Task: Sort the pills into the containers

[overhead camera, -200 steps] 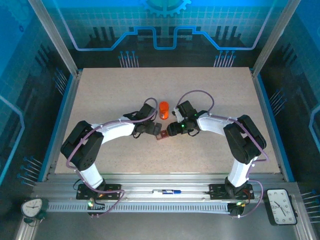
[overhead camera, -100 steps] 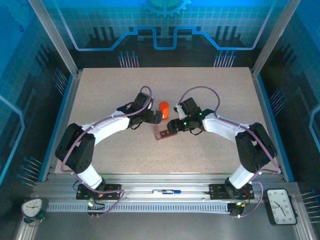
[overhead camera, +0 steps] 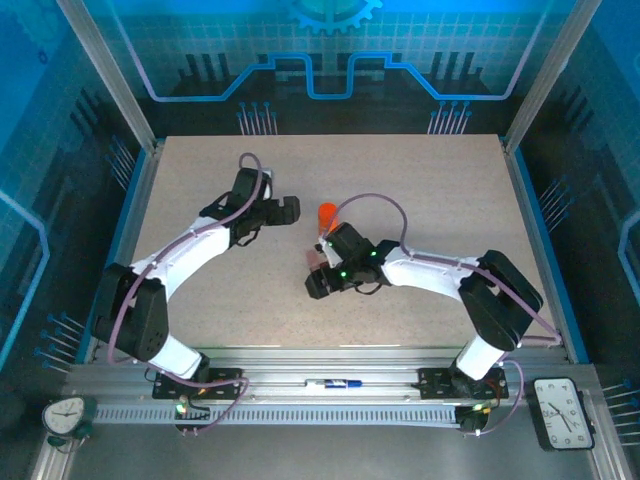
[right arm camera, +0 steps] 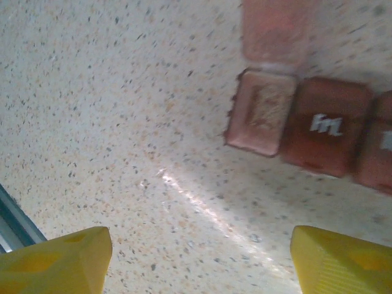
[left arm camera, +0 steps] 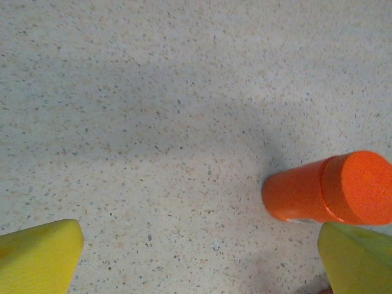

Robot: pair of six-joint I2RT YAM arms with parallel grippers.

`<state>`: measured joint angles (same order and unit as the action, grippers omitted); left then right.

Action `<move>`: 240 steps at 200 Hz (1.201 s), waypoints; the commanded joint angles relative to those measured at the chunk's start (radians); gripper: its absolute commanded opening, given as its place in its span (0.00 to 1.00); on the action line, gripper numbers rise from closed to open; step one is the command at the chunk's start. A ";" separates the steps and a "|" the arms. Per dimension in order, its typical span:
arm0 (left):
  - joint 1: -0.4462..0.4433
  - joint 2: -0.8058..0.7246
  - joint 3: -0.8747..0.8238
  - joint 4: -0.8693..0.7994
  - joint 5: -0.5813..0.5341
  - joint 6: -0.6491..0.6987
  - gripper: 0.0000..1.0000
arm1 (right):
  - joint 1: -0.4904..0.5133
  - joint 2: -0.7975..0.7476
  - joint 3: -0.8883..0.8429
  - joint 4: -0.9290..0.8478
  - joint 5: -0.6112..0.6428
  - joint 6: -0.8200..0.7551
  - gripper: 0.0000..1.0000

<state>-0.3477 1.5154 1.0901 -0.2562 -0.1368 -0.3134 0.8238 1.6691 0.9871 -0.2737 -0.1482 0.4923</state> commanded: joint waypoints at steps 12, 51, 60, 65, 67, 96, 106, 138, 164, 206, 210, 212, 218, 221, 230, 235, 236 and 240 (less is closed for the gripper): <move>0.017 -0.054 -0.022 -0.010 0.006 -0.015 0.99 | 0.024 0.072 -0.005 0.065 -0.030 0.064 0.77; 0.023 -0.080 -0.038 -0.018 0.005 -0.015 0.99 | 0.023 0.121 0.029 0.078 -0.025 0.059 0.77; 0.024 -0.084 -0.043 -0.018 0.005 -0.015 0.99 | 0.021 0.129 0.038 0.076 -0.024 0.056 0.77; 0.024 -0.085 -0.045 -0.018 0.005 -0.015 0.99 | 0.020 0.135 0.044 0.076 -0.023 0.055 0.77; 0.024 -0.086 -0.045 -0.018 0.005 -0.016 0.99 | 0.018 0.138 0.046 0.076 -0.024 0.054 0.77; 0.027 -0.086 -0.050 -0.017 0.006 -0.014 0.99 | 0.004 0.156 0.068 0.077 -0.029 0.048 0.77; 0.029 -0.084 -0.050 -0.015 0.008 -0.014 0.99 | -0.003 0.160 0.074 0.079 -0.033 0.048 0.77; 0.029 -0.075 -0.050 -0.008 0.014 -0.016 0.99 | -0.023 0.174 0.094 0.077 -0.040 0.039 0.77; 0.030 -0.067 -0.051 -0.005 0.014 -0.019 0.99 | -0.041 0.185 0.105 0.080 -0.047 0.035 0.77; 0.030 -0.060 -0.049 0.000 0.019 -0.020 0.99 | -0.057 0.204 0.132 0.088 -0.068 0.034 0.76; 0.030 -0.058 -0.049 0.000 0.019 -0.020 0.99 | -0.057 0.206 0.135 0.088 -0.071 0.034 0.76; 0.030 -0.057 -0.049 0.000 0.020 -0.021 0.99 | -0.056 0.208 0.137 0.088 -0.073 0.035 0.76; 0.030 -0.056 -0.049 0.001 0.020 -0.021 0.99 | -0.055 0.213 0.141 0.090 -0.078 0.036 0.76; 0.030 -0.056 -0.048 0.000 0.020 -0.021 0.99 | -0.056 0.214 0.143 0.091 -0.081 0.037 0.76; 0.030 -0.055 -0.047 0.002 0.020 -0.021 0.99 | -0.056 0.218 0.145 0.096 -0.089 0.040 0.76; 0.030 -0.056 -0.047 0.002 0.020 -0.022 0.99 | -0.056 0.219 0.145 0.101 -0.094 0.043 0.76; 0.030 -0.055 -0.047 0.002 0.020 -0.022 0.99 | -0.056 0.220 0.145 0.101 -0.095 0.043 0.76; 0.030 -0.056 -0.047 0.003 0.020 -0.022 0.99 | -0.056 0.222 0.145 0.106 -0.097 0.046 0.76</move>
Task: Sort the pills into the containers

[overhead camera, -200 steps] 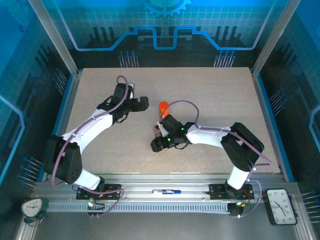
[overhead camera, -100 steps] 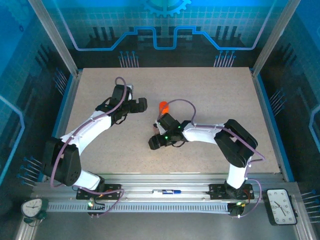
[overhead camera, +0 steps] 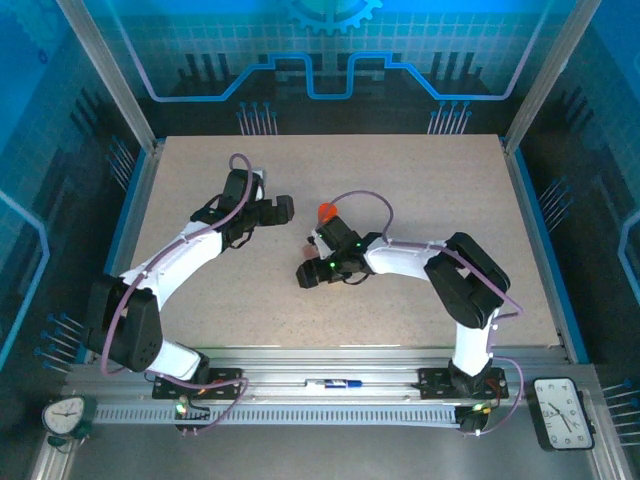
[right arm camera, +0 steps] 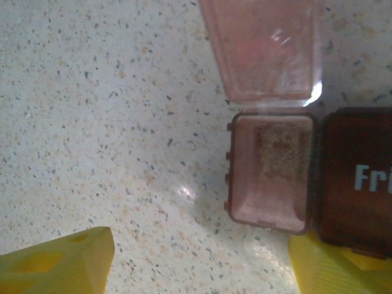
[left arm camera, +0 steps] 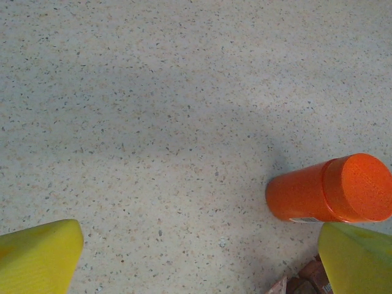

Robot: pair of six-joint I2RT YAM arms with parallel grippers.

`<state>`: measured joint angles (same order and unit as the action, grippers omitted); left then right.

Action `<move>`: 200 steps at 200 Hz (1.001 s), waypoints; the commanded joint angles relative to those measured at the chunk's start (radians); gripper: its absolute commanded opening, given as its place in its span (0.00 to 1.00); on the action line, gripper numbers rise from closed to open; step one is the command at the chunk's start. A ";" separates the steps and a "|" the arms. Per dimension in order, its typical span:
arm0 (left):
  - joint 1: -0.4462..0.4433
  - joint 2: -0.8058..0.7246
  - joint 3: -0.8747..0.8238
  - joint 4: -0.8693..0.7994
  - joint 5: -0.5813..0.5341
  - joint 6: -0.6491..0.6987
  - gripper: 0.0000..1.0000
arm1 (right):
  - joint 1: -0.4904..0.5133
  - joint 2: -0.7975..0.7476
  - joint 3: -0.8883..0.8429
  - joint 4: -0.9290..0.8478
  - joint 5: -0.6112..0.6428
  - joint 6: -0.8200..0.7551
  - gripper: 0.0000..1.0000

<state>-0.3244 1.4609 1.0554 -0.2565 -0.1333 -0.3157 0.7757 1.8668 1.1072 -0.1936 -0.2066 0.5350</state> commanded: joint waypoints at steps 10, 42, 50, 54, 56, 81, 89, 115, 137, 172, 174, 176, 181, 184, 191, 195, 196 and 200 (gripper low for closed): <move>0.007 -0.001 -0.012 0.003 0.018 -0.020 0.99 | -0.006 0.028 0.025 0.032 -0.048 0.008 0.76; 0.007 0.001 -0.012 0.003 0.021 -0.022 0.99 | -0.004 0.043 0.035 0.054 -0.062 0.024 0.75; 0.007 0.001 -0.012 0.004 0.021 -0.024 0.99 | -0.003 0.050 0.041 0.058 -0.066 0.029 0.76; 0.007 0.002 -0.012 0.003 0.021 -0.025 0.99 | -0.004 0.052 0.044 0.060 -0.066 0.031 0.76; 0.007 0.003 -0.013 0.004 0.021 -0.024 0.99 | -0.004 0.054 0.047 0.061 -0.068 0.032 0.75; 0.007 -0.001 -0.014 0.003 0.024 -0.027 0.99 | -0.004 0.073 0.073 0.064 -0.071 0.037 0.75; 0.007 -0.002 -0.015 0.004 0.026 -0.029 0.99 | -0.004 0.081 0.082 0.062 -0.073 0.037 0.75; 0.007 -0.007 -0.017 0.004 0.026 -0.032 0.99 | -0.006 0.103 0.114 0.056 -0.069 0.036 0.75; 0.007 -0.011 -0.019 0.003 0.027 -0.037 0.99 | -0.010 0.120 0.136 0.048 -0.073 0.034 0.75; 0.007 -0.026 -0.021 0.000 0.031 -0.038 0.99 | -0.017 0.071 0.121 0.039 -0.096 0.023 0.75; 0.007 -0.028 -0.021 0.000 0.031 -0.039 0.99 | -0.018 0.065 0.118 0.038 -0.096 0.022 0.75; 0.007 -0.029 -0.022 0.000 0.030 -0.038 0.99 | -0.019 0.060 0.116 0.037 -0.097 0.021 0.75; 0.007 -0.033 -0.022 -0.001 0.029 -0.039 0.99 | -0.020 0.042 0.112 0.032 -0.100 0.018 0.75; 0.007 -0.035 -0.022 -0.001 0.029 -0.039 0.99 | -0.021 0.032 0.110 0.027 -0.101 0.017 0.75; 0.008 -0.040 -0.022 -0.004 0.029 -0.039 0.99 | -0.024 0.005 0.108 0.012 -0.105 0.010 0.75; 0.008 -0.042 -0.022 -0.006 0.029 -0.041 0.99 | -0.025 -0.011 0.108 0.001 -0.104 0.005 0.75; 0.008 -0.042 -0.022 -0.008 0.030 -0.041 0.99 | -0.026 -0.015 0.107 -0.002 -0.104 0.003 0.75; 0.009 -0.045 -0.023 -0.011 0.030 -0.042 0.99 | -0.028 -0.030 0.108 -0.015 -0.101 -0.002 0.75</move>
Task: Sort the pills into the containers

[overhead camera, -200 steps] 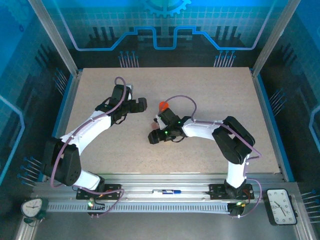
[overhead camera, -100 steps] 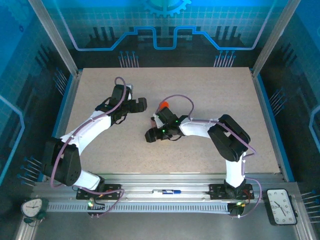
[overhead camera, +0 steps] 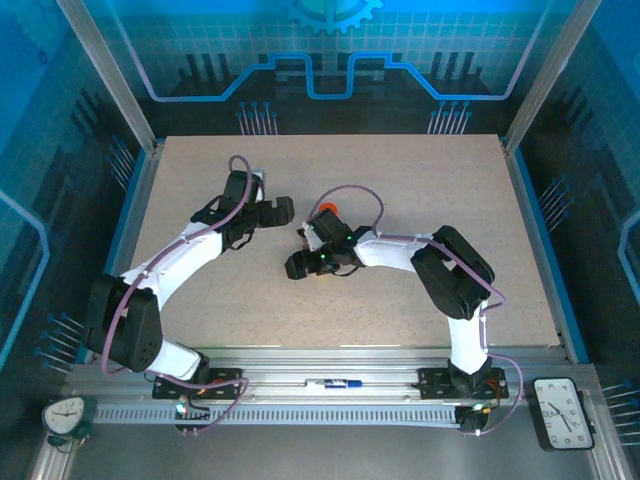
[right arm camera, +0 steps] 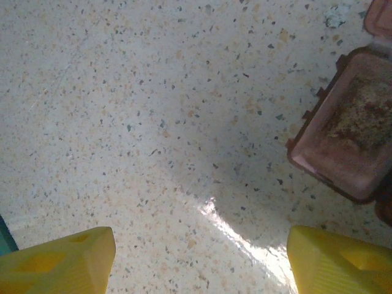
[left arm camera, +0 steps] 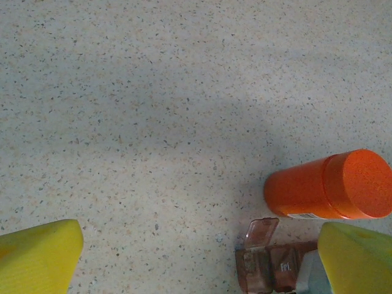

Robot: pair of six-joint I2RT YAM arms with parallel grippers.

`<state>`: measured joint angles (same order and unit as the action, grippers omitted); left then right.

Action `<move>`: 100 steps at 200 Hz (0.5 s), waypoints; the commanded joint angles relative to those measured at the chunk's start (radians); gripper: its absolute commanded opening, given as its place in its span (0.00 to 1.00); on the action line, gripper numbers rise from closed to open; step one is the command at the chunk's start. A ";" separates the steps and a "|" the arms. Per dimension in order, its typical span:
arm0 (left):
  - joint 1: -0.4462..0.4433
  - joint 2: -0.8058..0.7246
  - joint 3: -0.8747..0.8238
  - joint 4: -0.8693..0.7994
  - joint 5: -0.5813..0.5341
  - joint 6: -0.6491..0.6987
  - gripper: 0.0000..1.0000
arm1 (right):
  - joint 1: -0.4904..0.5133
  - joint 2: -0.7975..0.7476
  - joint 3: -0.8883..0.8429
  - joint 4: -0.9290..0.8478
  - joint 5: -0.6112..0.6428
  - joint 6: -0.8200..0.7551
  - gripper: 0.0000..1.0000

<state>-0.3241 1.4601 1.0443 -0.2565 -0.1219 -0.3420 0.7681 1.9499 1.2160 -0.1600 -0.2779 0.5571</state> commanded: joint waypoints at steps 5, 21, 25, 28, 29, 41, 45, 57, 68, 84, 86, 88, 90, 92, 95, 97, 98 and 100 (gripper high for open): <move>0.010 -0.047 -0.013 -0.015 0.020 -0.017 0.99 | -0.022 -0.134 0.000 -0.065 -0.023 -0.033 0.75; 0.011 -0.062 -0.029 -0.021 0.027 -0.029 0.99 | -0.037 -0.193 0.004 -0.121 -0.003 -0.054 0.76; 0.011 -0.067 -0.035 -0.020 0.030 -0.036 0.99 | -0.043 -0.209 0.006 -0.137 0.006 -0.059 0.76; 0.011 -0.071 -0.041 -0.020 0.032 -0.041 0.99 | -0.047 -0.218 0.009 -0.148 0.013 -0.061 0.76; 0.011 -0.072 -0.042 -0.020 0.033 -0.043 0.99 | -0.049 -0.220 0.010 -0.152 0.015 -0.062 0.76; 0.011 -0.086 -0.072 -0.012 0.054 -0.068 0.99 | -0.070 -0.249 0.024 -0.201 0.038 -0.078 0.78; 0.011 -0.090 -0.083 -0.008 0.062 -0.079 0.99 | -0.078 -0.256 0.031 -0.219 0.053 -0.082 0.78; 0.012 -0.101 -0.118 0.007 0.094 -0.107 0.99 | -0.100 -0.271 0.052 -0.272 0.092 -0.097 0.81; 0.010 -0.108 -0.154 0.032 0.126 -0.132 0.99 | -0.121 -0.282 0.076 -0.315 0.122 -0.104 0.87; 0.010 -0.107 -0.197 0.069 0.173 -0.164 0.99 | -0.150 -0.300 0.103 -0.370 0.188 -0.114 1.00; 0.009 -0.107 -0.201 0.074 0.179 -0.167 0.99 | -0.153 -0.301 0.107 -0.376 0.197 -0.116 1.00; 0.008 -0.107 -0.205 0.077 0.184 -0.170 0.99 | -0.156 -0.303 0.111 -0.382 0.204 -0.119 1.00; 0.007 -0.105 -0.208 0.081 0.187 -0.174 0.99 | -0.160 -0.305 0.115 -0.390 0.212 -0.120 1.00; 0.007 -0.103 -0.212 0.084 0.191 -0.177 0.99 | -0.163 -0.307 0.118 -0.397 0.219 -0.122 1.00; 0.006 -0.101 -0.215 0.090 0.199 -0.182 0.99 | -0.169 -0.310 0.125 -0.409 0.231 -0.124 1.00; 0.005 -0.100 -0.218 0.094 0.204 -0.184 0.99 | -0.173 -0.311 0.129 -0.416 0.237 -0.124 1.00; 0.005 -0.100 -0.219 0.096 0.207 -0.185 0.99 | -0.174 -0.312 0.132 -0.419 0.242 -0.123 1.00; 0.004 -0.097 -0.221 0.100 0.211 -0.187 0.99 | -0.178 -0.313 0.134 -0.425 0.248 -0.125 1.00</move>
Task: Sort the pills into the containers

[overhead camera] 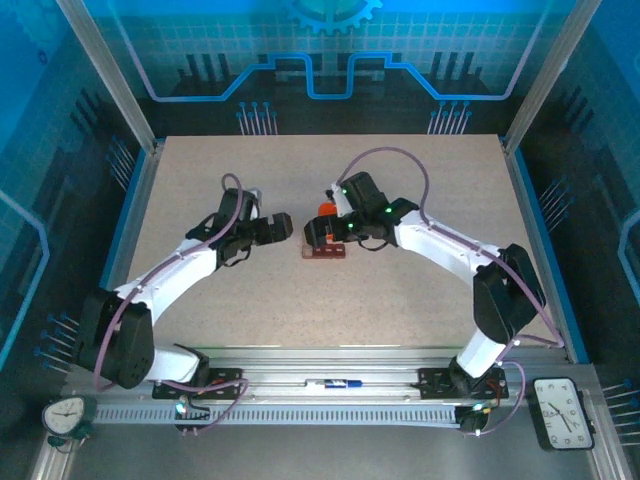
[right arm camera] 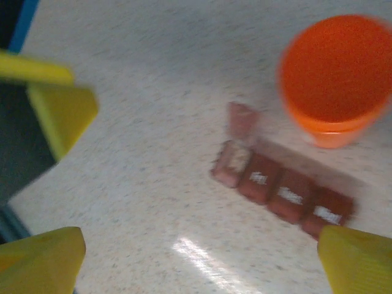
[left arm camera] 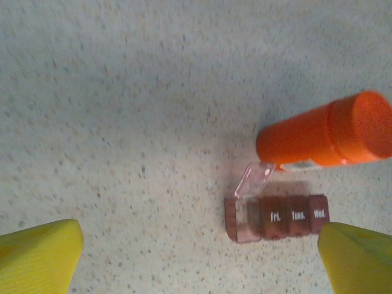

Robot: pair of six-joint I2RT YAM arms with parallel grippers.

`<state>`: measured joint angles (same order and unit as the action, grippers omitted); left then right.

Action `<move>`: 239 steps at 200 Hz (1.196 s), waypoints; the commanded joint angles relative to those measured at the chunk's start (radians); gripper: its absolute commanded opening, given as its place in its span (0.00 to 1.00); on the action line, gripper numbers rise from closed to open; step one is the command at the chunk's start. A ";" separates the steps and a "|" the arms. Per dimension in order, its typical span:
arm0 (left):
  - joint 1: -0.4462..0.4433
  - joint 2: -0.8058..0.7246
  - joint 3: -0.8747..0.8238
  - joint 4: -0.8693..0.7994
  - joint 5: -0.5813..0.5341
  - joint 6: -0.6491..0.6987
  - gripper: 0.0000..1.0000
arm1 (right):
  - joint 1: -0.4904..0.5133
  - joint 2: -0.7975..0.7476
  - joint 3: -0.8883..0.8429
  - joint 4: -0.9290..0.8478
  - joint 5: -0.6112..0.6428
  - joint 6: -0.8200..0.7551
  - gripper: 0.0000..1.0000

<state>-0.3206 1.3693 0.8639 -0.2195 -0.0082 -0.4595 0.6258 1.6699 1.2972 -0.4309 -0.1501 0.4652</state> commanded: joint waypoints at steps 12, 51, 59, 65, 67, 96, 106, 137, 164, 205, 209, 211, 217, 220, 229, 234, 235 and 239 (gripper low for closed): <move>-0.009 0.008 -0.047 0.084 0.118 -0.077 0.99 | -0.064 -0.042 0.073 -0.189 0.155 -0.034 1.00; -0.068 0.109 -0.017 0.139 0.158 -0.086 0.99 | -0.177 -0.122 0.041 -0.175 0.206 0.000 1.00; -0.082 0.133 -0.010 0.149 0.161 -0.084 0.99 | -0.204 -0.149 0.011 -0.143 0.201 0.016 1.00; -0.093 0.149 -0.006 0.157 0.164 -0.081 0.99 | -0.226 -0.169 -0.017 -0.114 0.193 0.030 1.00; -0.096 0.155 -0.004 0.160 0.163 -0.082 0.99 | -0.234 -0.177 -0.028 -0.105 0.190 0.036 1.00; -0.127 0.216 0.006 0.198 0.165 -0.084 0.99 | -0.371 -0.246 -0.164 0.047 -0.007 0.106 1.00; -0.133 0.235 0.010 0.209 0.168 -0.085 0.99 | -0.394 -0.251 -0.184 0.056 -0.014 0.109 1.00; -0.160 0.284 0.024 0.241 0.150 -0.094 0.99 | -0.419 -0.223 -0.196 0.016 0.001 0.087 1.00; -0.182 0.315 0.027 0.272 0.135 -0.117 0.99 | -0.436 -0.194 -0.209 0.031 -0.068 0.082 1.00; -0.207 0.338 0.046 0.278 0.112 -0.122 0.99 | -0.442 -0.180 -0.232 0.058 -0.140 0.069 1.00; -0.209 0.339 0.050 0.278 0.112 -0.122 0.99 | -0.443 -0.180 -0.236 0.060 -0.144 0.066 1.00; -0.210 0.339 0.051 0.277 0.111 -0.122 0.99 | -0.442 -0.182 -0.238 0.062 -0.147 0.066 1.00; -0.210 0.344 0.056 0.275 0.110 -0.120 0.99 | -0.443 -0.185 -0.246 0.067 -0.151 0.063 0.99; -0.211 0.345 0.059 0.274 0.109 -0.120 0.99 | -0.442 -0.186 -0.250 0.070 -0.152 0.062 0.99; -0.212 0.349 0.067 0.271 0.108 -0.117 0.99 | -0.443 -0.192 -0.259 0.075 -0.157 0.059 0.98; -0.212 0.351 0.071 0.269 0.109 -0.116 0.99 | -0.442 -0.194 -0.263 0.076 -0.159 0.058 0.97; -0.212 0.352 0.072 0.269 0.109 -0.115 0.99 | -0.442 -0.194 -0.264 0.075 -0.161 0.057 0.97; -0.213 0.353 0.075 0.267 0.108 -0.114 0.99 | -0.443 -0.196 -0.265 0.076 -0.161 0.056 0.97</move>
<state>-0.5266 1.7027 0.8974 0.0364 0.1196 -0.5716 0.1997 1.4811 1.0531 -0.3798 -0.2634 0.5388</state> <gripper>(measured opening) 0.990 0.978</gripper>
